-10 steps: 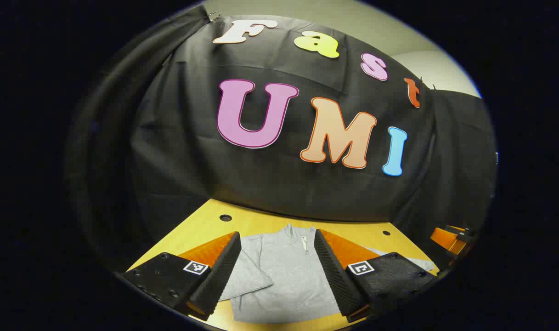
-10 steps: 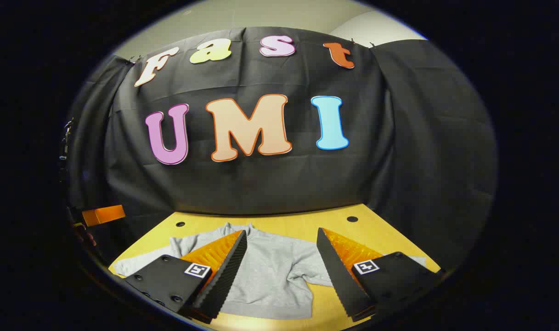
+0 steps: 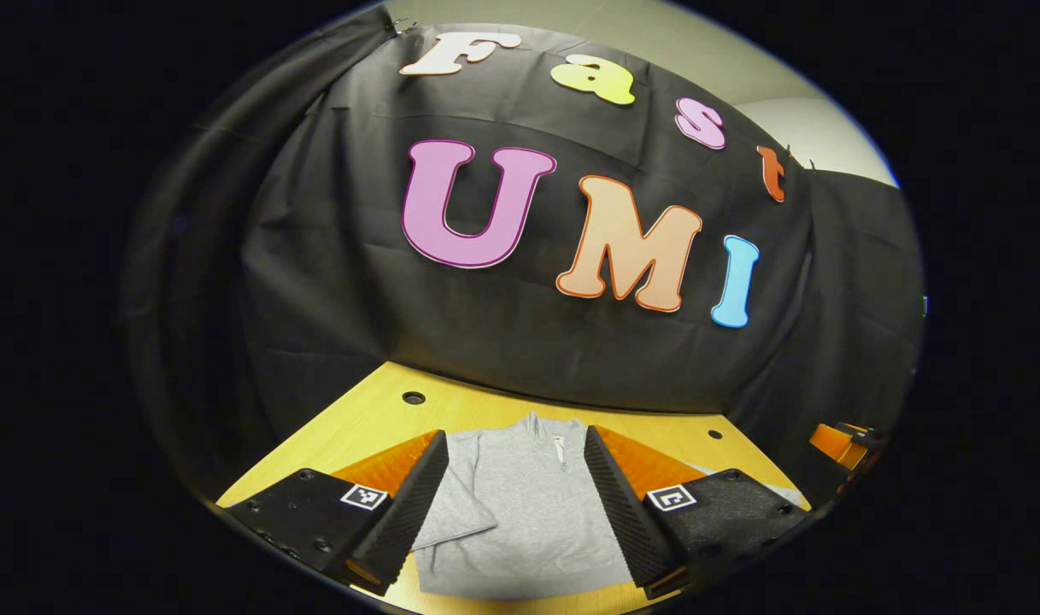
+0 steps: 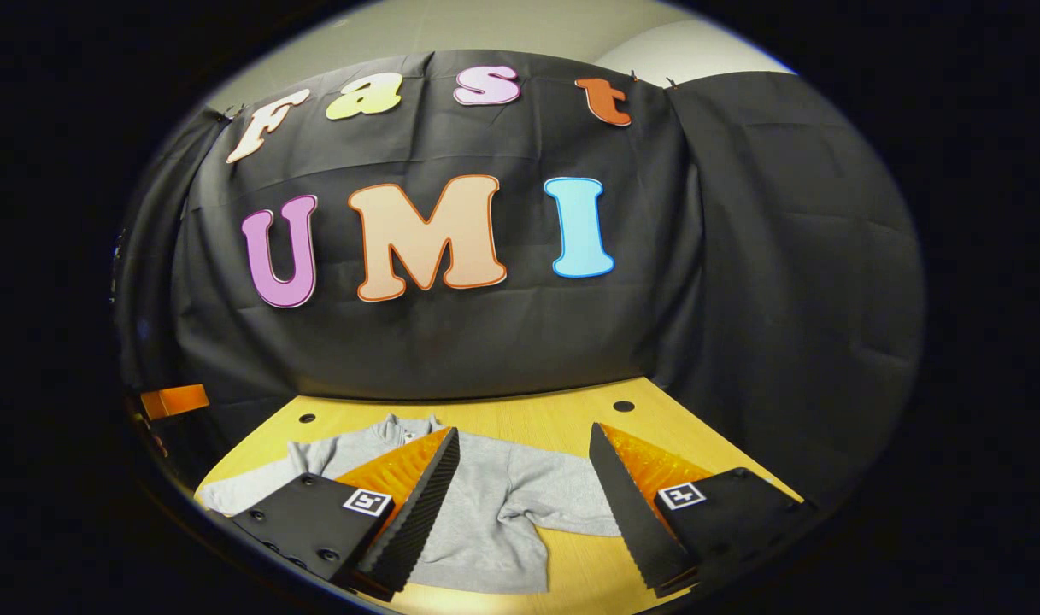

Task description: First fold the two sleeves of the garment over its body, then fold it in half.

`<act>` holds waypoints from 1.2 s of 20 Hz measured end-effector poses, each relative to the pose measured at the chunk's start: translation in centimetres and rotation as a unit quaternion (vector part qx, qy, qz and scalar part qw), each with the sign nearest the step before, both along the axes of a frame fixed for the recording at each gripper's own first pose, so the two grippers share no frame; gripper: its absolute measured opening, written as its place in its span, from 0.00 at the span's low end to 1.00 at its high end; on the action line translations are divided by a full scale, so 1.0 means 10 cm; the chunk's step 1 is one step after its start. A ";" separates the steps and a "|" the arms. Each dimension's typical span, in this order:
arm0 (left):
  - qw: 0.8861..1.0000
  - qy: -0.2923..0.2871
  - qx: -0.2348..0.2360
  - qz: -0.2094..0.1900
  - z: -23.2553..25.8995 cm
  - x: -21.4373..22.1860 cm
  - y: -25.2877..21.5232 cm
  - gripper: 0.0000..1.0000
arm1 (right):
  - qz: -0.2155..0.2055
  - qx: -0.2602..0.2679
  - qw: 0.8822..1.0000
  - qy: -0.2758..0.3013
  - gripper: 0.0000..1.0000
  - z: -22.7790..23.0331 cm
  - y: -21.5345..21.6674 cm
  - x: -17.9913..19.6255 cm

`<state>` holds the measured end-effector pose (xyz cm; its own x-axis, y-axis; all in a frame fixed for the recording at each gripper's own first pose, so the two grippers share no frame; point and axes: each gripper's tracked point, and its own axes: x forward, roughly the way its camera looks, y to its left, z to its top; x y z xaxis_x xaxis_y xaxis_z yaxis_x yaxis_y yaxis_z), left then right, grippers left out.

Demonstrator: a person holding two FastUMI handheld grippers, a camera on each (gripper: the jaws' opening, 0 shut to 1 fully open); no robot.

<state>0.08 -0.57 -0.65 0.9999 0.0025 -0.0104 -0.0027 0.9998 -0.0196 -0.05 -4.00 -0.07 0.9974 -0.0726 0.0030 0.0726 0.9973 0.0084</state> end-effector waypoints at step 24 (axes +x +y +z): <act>0.999 -0.004 -0.005 0.049 0.01 -0.09 0.14 0.94 | -0.199 0.024 0.978 0.057 0.97 -0.61 -2.57 -0.16</act>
